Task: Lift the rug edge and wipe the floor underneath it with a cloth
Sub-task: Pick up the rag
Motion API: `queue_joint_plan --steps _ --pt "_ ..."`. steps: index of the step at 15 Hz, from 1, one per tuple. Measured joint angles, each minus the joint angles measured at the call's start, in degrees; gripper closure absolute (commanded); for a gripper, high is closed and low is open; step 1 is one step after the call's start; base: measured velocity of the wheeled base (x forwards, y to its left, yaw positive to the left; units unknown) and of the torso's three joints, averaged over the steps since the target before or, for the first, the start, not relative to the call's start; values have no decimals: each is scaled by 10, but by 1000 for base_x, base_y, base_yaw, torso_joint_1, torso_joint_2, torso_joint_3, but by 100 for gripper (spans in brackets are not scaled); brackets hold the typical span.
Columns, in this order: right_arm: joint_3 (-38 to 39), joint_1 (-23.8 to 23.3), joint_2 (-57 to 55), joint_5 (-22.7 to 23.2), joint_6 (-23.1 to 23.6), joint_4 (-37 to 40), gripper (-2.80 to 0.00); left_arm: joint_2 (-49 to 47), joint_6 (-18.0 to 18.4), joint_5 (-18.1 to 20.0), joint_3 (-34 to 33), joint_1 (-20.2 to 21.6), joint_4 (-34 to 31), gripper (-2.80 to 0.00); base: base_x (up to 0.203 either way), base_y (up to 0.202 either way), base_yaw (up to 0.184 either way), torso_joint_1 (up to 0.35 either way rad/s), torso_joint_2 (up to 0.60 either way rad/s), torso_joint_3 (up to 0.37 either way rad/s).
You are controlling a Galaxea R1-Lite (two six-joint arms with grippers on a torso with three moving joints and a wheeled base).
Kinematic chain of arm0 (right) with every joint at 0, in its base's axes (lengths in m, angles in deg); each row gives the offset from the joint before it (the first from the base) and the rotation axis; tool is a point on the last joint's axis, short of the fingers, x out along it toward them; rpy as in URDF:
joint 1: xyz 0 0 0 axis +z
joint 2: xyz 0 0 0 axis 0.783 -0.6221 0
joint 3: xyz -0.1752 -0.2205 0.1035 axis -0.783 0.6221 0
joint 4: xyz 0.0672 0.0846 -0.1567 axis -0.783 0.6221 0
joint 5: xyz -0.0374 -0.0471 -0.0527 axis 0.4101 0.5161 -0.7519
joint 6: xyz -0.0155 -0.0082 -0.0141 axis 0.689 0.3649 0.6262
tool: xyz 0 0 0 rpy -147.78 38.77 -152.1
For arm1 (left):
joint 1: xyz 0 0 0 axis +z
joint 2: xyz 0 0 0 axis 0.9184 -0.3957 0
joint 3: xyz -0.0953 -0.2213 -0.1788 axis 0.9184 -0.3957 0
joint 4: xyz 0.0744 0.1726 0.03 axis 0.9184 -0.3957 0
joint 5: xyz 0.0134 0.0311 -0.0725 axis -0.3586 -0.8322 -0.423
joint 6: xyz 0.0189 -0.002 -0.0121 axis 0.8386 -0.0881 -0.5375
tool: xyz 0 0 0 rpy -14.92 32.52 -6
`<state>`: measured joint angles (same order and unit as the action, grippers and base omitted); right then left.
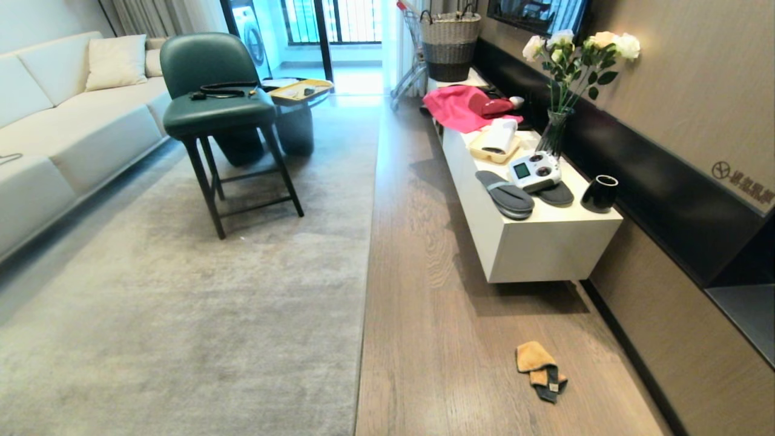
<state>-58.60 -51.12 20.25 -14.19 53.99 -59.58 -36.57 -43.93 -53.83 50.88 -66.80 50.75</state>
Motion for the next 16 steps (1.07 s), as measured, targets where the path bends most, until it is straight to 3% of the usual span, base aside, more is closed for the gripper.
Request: queue_joint_plan --steps 16 --pt "0 0 0 0 2 0 0 0 0 0 0 0 0 0 0 0 0 5 24 25"
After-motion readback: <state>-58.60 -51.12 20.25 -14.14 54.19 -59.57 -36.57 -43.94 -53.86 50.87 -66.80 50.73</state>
